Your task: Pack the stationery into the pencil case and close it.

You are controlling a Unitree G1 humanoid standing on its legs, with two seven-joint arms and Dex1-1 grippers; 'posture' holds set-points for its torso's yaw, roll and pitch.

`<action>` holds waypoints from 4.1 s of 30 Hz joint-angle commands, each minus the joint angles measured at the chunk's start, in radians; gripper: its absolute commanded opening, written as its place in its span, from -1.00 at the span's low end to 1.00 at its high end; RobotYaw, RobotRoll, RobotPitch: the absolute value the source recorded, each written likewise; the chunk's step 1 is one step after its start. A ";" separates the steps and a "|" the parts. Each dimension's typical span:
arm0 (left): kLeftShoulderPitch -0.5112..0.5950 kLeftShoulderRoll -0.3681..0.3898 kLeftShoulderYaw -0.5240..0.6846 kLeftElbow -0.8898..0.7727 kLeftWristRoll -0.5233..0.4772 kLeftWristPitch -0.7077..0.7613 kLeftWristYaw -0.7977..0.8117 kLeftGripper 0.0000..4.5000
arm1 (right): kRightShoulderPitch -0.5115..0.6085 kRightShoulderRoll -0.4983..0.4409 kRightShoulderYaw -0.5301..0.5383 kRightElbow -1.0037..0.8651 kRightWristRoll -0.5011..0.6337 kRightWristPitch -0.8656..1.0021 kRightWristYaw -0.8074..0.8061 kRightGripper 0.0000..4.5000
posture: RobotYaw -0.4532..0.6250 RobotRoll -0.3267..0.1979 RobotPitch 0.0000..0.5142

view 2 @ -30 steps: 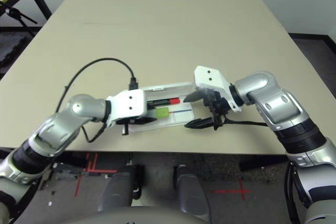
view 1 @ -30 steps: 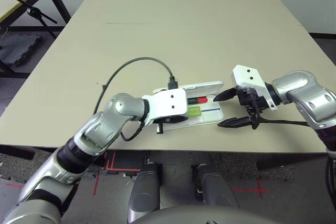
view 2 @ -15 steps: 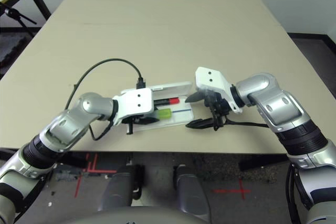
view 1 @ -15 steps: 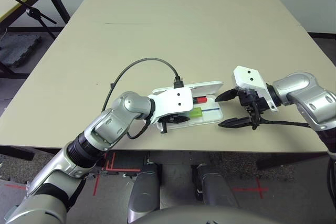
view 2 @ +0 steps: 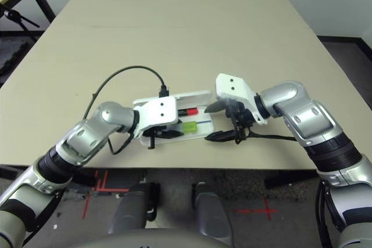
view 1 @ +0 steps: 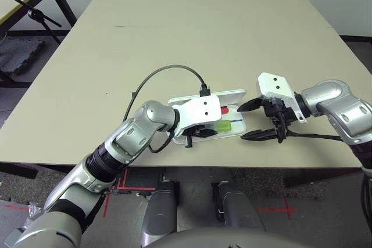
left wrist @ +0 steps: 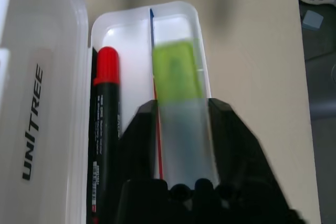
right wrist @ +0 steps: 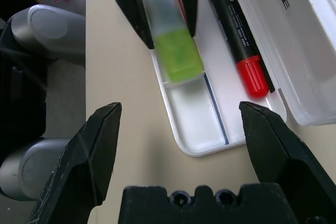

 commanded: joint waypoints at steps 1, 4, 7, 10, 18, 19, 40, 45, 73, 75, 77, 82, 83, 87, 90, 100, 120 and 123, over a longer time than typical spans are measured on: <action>-0.006 0.001 0.009 0.002 0.002 0.012 0.004 0.41 | 0.001 -0.002 -0.003 -0.009 -0.005 0.004 -0.002 1.00 | -0.06 0.25 -0.52; 0.000 0.013 0.022 -0.015 -0.007 0.001 -0.004 0.93 | 0.000 -0.003 -0.003 -0.005 -0.005 0.003 0.000 1.00 | -0.06 0.25 -0.52; 0.011 0.037 0.043 -0.047 -0.022 -0.010 -0.018 0.98 | 0.001 -0.008 -0.007 -0.001 -0.004 0.003 0.004 1.00 | -0.06 0.25 -0.52; 0.022 0.058 0.060 -0.067 -0.032 -0.015 -0.026 0.98 | 0.001 -0.010 -0.008 0.004 -0.006 0.000 0.003 1.00 | -0.06 0.25 -0.52; 0.015 0.019 0.048 -0.051 -0.029 -0.025 -0.014 0.98 | -0.001 -0.001 -0.005 0.000 -0.011 0.003 -0.001 1.00 | -0.05 0.25 -0.52; 0.014 0.014 0.046 -0.050 -0.028 -0.024 -0.015 0.98 | -0.002 -0.001 -0.005 0.001 -0.012 0.002 -0.001 1.00 | -0.05 0.25 -0.52; 0.127 0.104 0.262 -0.196 -0.155 -0.094 -0.049 0.98 | 0.048 -0.142 -0.110 -0.006 0.042 0.071 0.033 1.00 | -0.03 0.25 -0.46; 0.189 0.106 0.390 -0.227 -0.224 -0.163 -0.026 0.98 | 0.086 -0.202 -0.191 0.013 0.068 0.127 0.007 1.00 | -0.02 0.25 -0.43; 0.280 0.216 0.525 -0.116 -0.226 -0.333 -0.018 0.98 | 0.162 0.047 -0.209 -0.015 -0.033 0.453 -0.596 1.00 | -0.07 0.25 -0.37; 0.274 0.217 0.521 -0.112 -0.226 -0.335 -0.017 0.98 | 0.168 0.052 -0.202 -0.021 -0.033 0.469 -0.606 1.00 | -0.07 0.25 -0.37; 0.269 0.217 0.517 -0.110 -0.225 -0.336 -0.017 0.98 | 0.173 0.056 -0.191 -0.019 -0.039 0.478 -0.617 1.00 | -0.06 0.25 -0.37; 0.263 0.216 0.509 -0.116 -0.226 -0.332 -0.014 0.98 | 0.169 0.074 -0.170 -0.005 -0.041 0.495 -0.632 1.00 | -0.05 0.25 -0.38; 0.263 0.216 0.508 -0.116 -0.226 -0.333 -0.013 0.98 | 0.167 0.078 -0.166 -0.003 -0.039 0.495 -0.630 1.00 | -0.05 0.25 -0.38; 0.263 0.218 0.505 -0.118 -0.224 -0.334 -0.010 1.00 | 0.161 0.090 -0.153 -0.004 -0.032 0.510 -0.623 0.71 | -0.04 0.25 -0.38; 0.264 0.218 0.504 -0.121 -0.224 -0.332 -0.006 1.00 | 0.160 0.071 -0.146 -0.016 -0.021 0.531 -0.598 0.26 | -0.03 0.25 -0.38; 0.259 0.221 0.500 -0.108 -0.217 -0.338 -0.006 1.00 | 0.088 -0.026 -0.119 0.052 -0.034 0.500 -0.500 -0.85 | -0.03 0.25 -0.39; 0.248 0.218 0.492 -0.087 -0.201 -0.349 -0.005 1.00 | -0.011 -0.164 -0.043 0.120 -0.094 -0.265 0.135 -0.85 | -0.02 0.25 -0.41; 0.250 0.219 0.493 -0.088 -0.199 -0.348 -0.003 1.00 | -0.027 -0.141 -0.009 0.100 -0.127 -0.297 0.153 -0.85 | -0.01 0.25 -0.41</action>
